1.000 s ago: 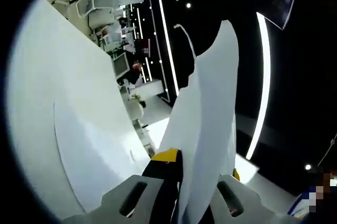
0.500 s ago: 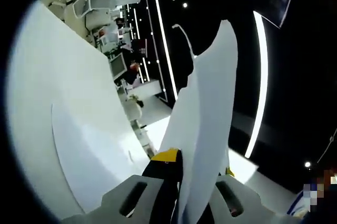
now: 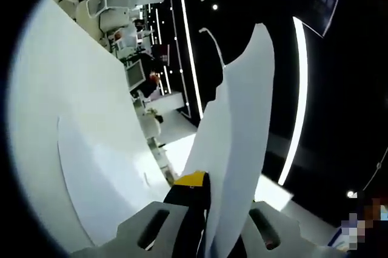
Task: Organize the stack of printing papers by aligning and flattening the scattered papers on the table
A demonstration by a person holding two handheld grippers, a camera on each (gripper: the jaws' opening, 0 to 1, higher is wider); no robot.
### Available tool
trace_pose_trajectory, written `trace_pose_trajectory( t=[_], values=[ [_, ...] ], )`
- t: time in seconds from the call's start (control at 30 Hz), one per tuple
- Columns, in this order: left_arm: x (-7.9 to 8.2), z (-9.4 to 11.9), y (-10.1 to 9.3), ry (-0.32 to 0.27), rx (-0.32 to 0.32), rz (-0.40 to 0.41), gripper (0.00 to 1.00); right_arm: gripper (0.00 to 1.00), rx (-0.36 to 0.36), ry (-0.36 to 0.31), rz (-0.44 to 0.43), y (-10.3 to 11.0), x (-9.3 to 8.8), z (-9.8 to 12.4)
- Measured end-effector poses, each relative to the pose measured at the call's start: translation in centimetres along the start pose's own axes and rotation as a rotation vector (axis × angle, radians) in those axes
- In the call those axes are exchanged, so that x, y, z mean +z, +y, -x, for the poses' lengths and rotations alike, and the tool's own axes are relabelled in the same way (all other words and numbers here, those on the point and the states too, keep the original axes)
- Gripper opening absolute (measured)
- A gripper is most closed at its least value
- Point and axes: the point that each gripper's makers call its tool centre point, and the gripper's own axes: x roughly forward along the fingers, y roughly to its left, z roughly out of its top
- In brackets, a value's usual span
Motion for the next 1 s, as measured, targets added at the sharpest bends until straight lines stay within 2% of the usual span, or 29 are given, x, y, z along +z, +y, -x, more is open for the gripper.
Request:
trace_pose_trajectory(
  t=[0.07,0.17,0.53,1.0],
  values=[
    [0.0,0.0,0.0,0.000,0.000,0.001,0.06,0.00,-0.001,-0.003,0.004,0.0,0.0,0.0],
    [0.0,0.0,-0.2,-0.005,-0.010,0.029,0.06,0.00,-0.064,-0.022,0.112,-0.8,0.0,-0.3],
    [0.3,0.0,-0.1,-0.011,-0.015,0.060,0.06,0.00,-0.076,-0.043,0.255,0.3,0.0,-0.6],
    [0.3,0.0,0.1,-0.019,-0.020,0.098,0.06,0.00,-0.072,-0.051,0.283,0.8,-0.3,-1.0]
  ],
)
